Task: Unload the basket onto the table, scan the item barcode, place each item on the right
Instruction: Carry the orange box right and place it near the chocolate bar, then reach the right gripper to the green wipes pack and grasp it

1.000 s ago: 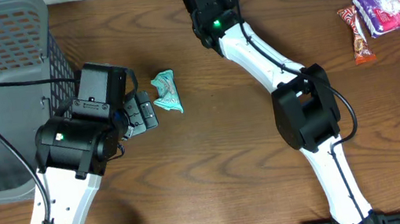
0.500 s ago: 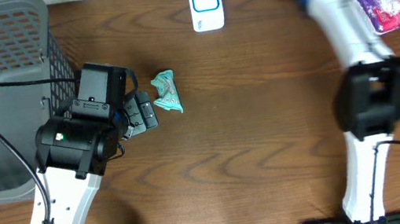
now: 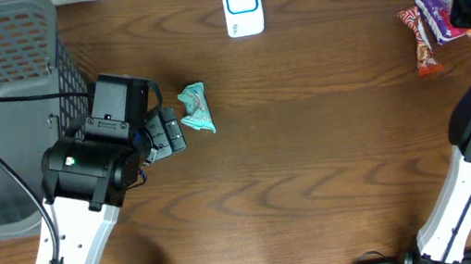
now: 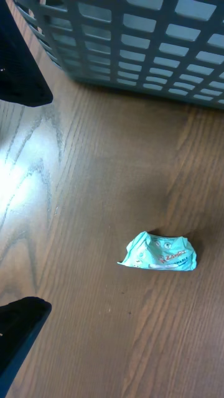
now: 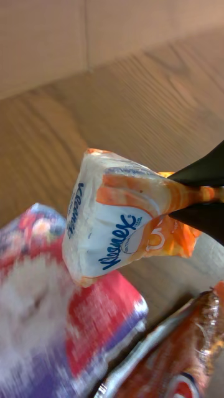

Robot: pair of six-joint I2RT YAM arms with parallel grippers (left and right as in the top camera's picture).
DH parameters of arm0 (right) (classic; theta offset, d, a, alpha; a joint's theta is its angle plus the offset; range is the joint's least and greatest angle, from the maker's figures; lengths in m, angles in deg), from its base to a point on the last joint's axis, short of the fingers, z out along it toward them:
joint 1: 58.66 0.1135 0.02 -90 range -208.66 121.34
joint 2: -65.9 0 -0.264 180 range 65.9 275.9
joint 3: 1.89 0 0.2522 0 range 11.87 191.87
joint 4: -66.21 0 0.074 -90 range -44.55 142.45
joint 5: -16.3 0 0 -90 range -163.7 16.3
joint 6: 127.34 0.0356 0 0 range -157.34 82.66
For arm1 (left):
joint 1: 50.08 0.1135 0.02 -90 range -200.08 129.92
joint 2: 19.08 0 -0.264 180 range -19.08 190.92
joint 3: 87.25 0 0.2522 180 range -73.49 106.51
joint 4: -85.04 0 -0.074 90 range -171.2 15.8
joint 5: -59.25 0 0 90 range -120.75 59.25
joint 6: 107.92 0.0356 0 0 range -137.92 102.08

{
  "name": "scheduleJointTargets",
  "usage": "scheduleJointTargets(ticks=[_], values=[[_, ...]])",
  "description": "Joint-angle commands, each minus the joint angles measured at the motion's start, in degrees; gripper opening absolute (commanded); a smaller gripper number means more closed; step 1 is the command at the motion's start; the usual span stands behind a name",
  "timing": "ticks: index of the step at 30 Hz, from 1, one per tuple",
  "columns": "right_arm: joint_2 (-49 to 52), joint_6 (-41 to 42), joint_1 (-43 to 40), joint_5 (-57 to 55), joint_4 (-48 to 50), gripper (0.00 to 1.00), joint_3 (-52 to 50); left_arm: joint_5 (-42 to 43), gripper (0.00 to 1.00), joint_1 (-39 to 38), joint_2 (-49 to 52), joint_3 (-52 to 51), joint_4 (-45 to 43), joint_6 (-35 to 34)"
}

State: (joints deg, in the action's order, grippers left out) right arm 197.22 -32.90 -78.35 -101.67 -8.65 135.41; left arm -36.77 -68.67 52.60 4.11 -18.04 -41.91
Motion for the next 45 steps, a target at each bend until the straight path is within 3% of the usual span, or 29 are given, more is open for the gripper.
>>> scheduleJointTargets(ticks=[1,3,6,7,10,13,16,20,29,37,45], values=[[-0.9,14.6,-2.2,2.7,-0.2,0.01,-1.4,-0.7,0.98,0.0,0.2,0.3,0.3,0.3],[-0.9,23.1,-3.5,5.8,-0.4,0.01,-2.4,-0.7,0.98,0.0,0.2,0.3,0.3,0.3],[-0.9,28.1,-4.3,13.3,0.9,0.01,-4.0,-0.7,0.98,0.0,0.2,0.3,0.3,0.3],[-0.9,28.1,-4.4,17.0,2.3,0.07,-4.9,-0.7,0.98,0.0,0.2,0.3,0.3,0.3],[-0.9,28.1,-4.2,20.9,5.2,0.42,-6.9,-0.7,0.98,0.0,0.2,0.3,0.3,0.3],[-0.9,28.0,-3.7,23.2,6.5,0.45,-8.0,-0.7,0.98,0.0,0.2,0.3,0.3,0.3],[-0.9,24.3,-2.6,26.6,7.3,0.58,-8.0,-0.7,0.98,0.0,0.2,0.3,0.3,0.3],[-2.1,19.1,-0.5,32.2,7.5,0.57,-7.2,-0.7,0.98,0.0,0.2,0.3,0.3,0.3],[-12.5,17.3,6.5,34.1,8.2,0.6,-7.1,-0.7,0.98,0.0,0.2,0.3,0.3,0.3],[-13.4,8.0,19.4,49.0,7.8,0.64,-8.0,-0.7,0.98,0.0,0.2,0.3,0.3,0.3],[-10.4,8.2,35.3,49.2,9.7,0.6,-12.5,-0.7,0.98,0.0,0.2,0.3,0.3,0.3]])
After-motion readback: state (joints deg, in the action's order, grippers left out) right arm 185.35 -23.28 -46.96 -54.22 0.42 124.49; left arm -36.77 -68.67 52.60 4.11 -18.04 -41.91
